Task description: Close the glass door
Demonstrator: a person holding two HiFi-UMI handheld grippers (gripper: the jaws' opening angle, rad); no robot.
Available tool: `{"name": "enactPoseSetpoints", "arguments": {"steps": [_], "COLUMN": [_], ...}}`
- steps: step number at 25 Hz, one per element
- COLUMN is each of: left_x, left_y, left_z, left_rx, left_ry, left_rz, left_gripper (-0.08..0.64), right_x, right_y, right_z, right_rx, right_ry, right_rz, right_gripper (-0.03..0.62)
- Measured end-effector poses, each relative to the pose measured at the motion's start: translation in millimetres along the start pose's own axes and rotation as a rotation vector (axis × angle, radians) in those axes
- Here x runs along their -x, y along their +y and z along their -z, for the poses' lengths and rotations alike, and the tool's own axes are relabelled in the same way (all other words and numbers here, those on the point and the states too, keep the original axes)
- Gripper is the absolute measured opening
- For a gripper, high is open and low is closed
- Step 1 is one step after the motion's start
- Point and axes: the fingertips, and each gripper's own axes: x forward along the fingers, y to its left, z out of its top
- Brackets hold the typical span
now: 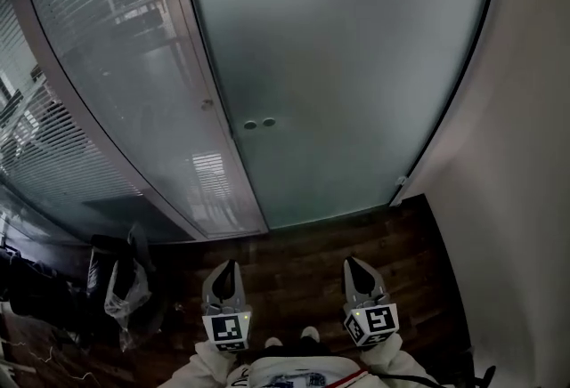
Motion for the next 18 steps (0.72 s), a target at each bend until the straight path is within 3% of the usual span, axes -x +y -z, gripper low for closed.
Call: {"name": "enactPoseSetpoints", "arguments": {"steps": [12,18], "left_x": [98,131], "left_y": [15,29], "left_z": [32,48], "left_rx": [0.023,0.047], "left_ry": [0.032,0.042], "left_rz": [0.037,0.042], "left_gripper": [0.002,0.002], "right_x": [60,80], "right_y": [107,134], "right_z": [31,36], "right_rx": [0.016,0.033], "right_ry": [0.042,0.056], "right_rz": [-0.082,-0.060], "right_gripper": [0.006,0.006]}}
